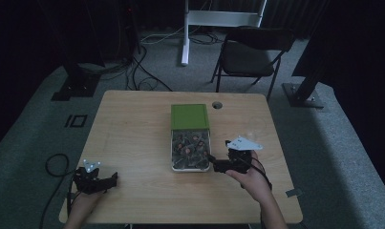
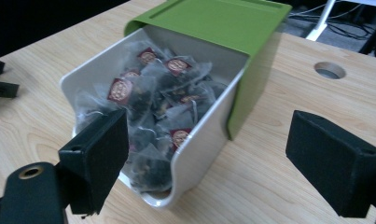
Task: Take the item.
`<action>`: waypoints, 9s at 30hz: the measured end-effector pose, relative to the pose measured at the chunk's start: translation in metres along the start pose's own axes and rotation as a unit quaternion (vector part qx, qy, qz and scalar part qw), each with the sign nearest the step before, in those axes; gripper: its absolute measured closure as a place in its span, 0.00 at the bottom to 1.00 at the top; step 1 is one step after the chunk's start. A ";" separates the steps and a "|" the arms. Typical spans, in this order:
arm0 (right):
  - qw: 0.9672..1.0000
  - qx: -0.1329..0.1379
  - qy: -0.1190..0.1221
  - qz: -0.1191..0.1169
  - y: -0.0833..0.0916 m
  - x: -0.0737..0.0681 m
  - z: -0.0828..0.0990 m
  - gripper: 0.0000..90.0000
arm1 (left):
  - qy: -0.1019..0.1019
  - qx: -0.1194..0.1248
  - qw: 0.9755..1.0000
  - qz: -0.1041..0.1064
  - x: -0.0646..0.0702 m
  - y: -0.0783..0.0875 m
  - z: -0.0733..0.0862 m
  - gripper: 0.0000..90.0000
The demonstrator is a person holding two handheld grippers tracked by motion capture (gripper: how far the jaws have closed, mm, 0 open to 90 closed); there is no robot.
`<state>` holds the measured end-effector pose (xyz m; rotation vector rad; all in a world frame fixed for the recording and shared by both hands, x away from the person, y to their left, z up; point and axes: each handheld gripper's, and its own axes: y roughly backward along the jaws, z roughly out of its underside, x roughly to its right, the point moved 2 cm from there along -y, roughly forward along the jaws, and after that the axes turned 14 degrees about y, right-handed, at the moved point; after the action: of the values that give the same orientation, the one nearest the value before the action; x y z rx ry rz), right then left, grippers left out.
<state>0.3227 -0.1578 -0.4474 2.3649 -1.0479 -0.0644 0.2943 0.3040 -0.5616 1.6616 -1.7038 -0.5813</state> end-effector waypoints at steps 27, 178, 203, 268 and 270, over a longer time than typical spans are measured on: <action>0.999 0.009 0.006 -0.044 -0.032 -0.031 -0.018 0.15 | 0.000 0.000 1.000 0.000 0.000 0.000 0.000 0.02; 0.983 0.057 -0.044 0.171 0.013 0.106 0.014 0.79 | -0.001 -0.001 1.000 0.000 0.000 0.000 0.000 0.02; 0.973 0.007 -0.080 0.216 -0.002 0.161 0.045 0.79 | -0.001 0.000 1.000 0.000 0.000 0.000 0.000 0.02; 0.981 0.015 -0.087 0.175 0.016 0.140 0.058 0.35 | -0.001 -0.001 1.000 0.000 0.000 0.000 0.000 0.02; 0.981 0.016 -0.089 0.173 0.017 0.138 0.059 0.34 | -0.001 -0.001 1.000 0.000 0.000 0.000 0.000 0.02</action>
<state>0.3922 -0.2905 -0.4656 2.2003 -1.5437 -0.1322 0.2942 0.3041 -0.5615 1.6608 -1.7038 -0.5832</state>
